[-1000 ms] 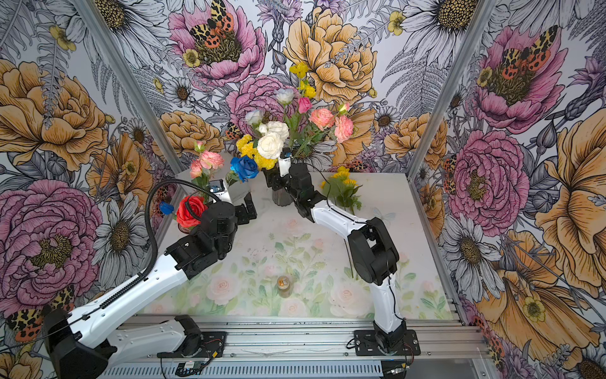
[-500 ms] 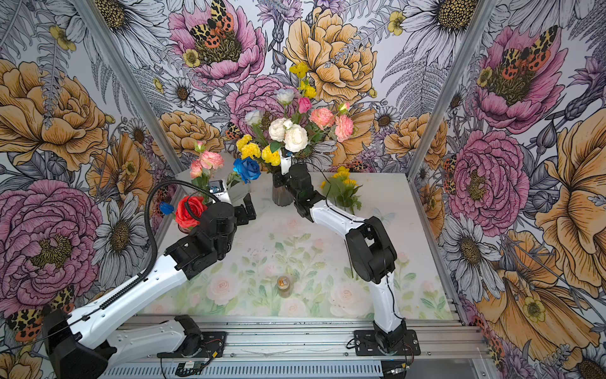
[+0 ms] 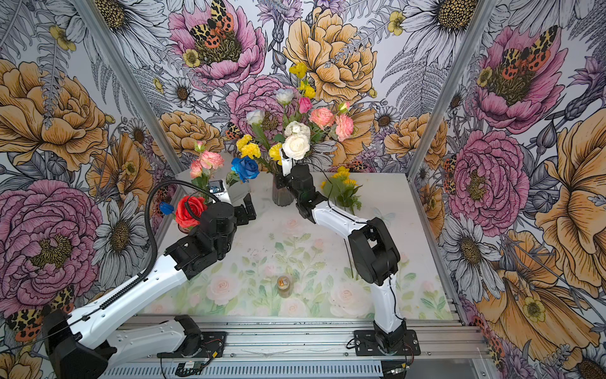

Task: Pick out yellow flowers from the vase
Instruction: Pick up the flower from the vase.

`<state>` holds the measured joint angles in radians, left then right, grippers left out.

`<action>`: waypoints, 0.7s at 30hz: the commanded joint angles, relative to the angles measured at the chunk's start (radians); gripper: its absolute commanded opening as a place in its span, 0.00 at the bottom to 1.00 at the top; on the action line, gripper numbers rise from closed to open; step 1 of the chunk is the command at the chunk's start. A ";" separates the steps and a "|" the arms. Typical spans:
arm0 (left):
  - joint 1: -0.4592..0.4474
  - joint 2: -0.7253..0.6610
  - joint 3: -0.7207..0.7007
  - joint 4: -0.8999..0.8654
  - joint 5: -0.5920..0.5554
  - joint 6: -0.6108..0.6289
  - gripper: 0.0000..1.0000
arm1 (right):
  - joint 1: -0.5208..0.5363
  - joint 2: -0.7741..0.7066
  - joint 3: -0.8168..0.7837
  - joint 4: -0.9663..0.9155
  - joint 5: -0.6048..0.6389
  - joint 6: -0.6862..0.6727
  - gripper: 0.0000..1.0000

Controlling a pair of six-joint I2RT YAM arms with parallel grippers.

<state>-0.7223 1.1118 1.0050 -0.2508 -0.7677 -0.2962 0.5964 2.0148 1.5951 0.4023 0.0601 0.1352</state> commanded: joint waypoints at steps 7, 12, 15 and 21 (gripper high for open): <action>0.009 -0.015 -0.002 -0.002 0.035 -0.003 0.99 | 0.003 -0.159 -0.047 -0.010 -0.038 -0.046 0.05; 0.008 -0.017 -0.006 -0.003 0.038 -0.011 0.99 | 0.003 -0.203 -0.065 -0.030 -0.069 -0.050 0.05; 0.008 -0.017 -0.006 -0.005 0.038 -0.009 0.99 | 0.003 -0.235 -0.088 -0.029 -0.096 -0.054 0.05; 0.008 -0.006 -0.005 -0.008 0.044 -0.013 0.99 | 0.007 -0.279 -0.106 -0.032 -0.122 -0.057 0.05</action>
<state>-0.7223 1.1118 1.0050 -0.2512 -0.7448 -0.2970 0.5964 1.7824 1.4979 0.3725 -0.0307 0.0868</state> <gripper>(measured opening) 0.986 0.072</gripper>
